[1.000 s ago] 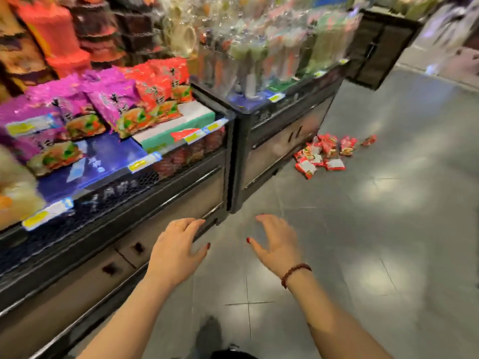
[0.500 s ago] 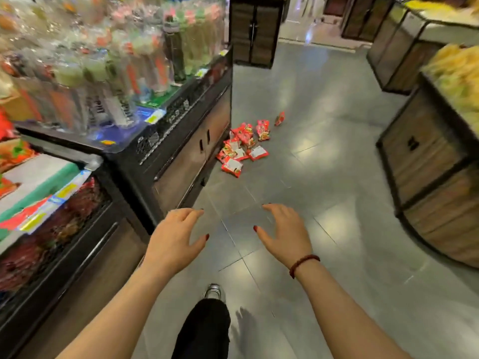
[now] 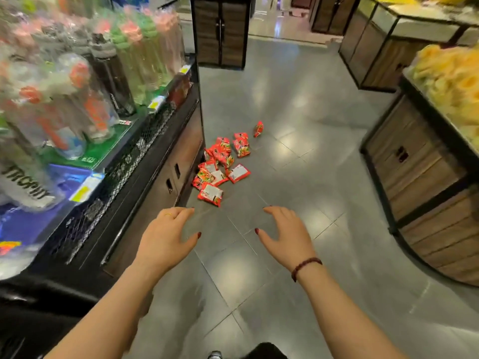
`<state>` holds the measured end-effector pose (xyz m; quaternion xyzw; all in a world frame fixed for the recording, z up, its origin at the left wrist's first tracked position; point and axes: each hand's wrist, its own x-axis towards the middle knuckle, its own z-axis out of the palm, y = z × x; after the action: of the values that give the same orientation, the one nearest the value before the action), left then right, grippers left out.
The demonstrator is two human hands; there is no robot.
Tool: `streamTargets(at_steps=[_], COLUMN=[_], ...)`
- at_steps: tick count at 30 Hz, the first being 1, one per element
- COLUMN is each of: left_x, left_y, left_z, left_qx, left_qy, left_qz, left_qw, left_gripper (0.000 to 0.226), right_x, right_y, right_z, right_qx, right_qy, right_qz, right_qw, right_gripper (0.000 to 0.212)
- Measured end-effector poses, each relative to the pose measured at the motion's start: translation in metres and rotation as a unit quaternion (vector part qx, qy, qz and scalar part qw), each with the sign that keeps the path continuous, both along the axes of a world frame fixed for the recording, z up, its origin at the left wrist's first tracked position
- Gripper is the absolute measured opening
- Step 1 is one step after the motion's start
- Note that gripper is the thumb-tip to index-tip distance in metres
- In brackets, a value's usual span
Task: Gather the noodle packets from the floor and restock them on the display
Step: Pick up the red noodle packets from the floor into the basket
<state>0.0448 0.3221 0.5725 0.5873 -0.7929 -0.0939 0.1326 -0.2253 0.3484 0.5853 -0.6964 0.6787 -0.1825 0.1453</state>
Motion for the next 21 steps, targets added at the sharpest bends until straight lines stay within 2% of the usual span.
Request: streamTargets(at_steps=[8, 15, 21], left_x=[-0.061, -0.131, -0.155], left_y=[-0.138, -0.259, -0.341], left_z=[-0.015, -0.008, -0.012], left_qx=[-0.011, 0.018, 0.039], left_qy=[-0.006, 0.016, 0.019], left_qz=[0.019, 0.079, 0.109], left_qw=[1.000, 0.997, 0.993], left_gripper=[0.052, 0.055, 0.051], right_x=[-0.063, -0.133, -0.163], right_y=[-0.159, -0.305, -0.406], right_z=[-0.017, -0.010, -0.017], right_qx=[0.017, 0.030, 0.042], right_qy=[0.008, -0.015, -0.027], right_qz=[0.034, 0.072, 0.090], right_qw=[0.999, 0.997, 0.995], right_gripper=[0.049, 0.049, 0.049])
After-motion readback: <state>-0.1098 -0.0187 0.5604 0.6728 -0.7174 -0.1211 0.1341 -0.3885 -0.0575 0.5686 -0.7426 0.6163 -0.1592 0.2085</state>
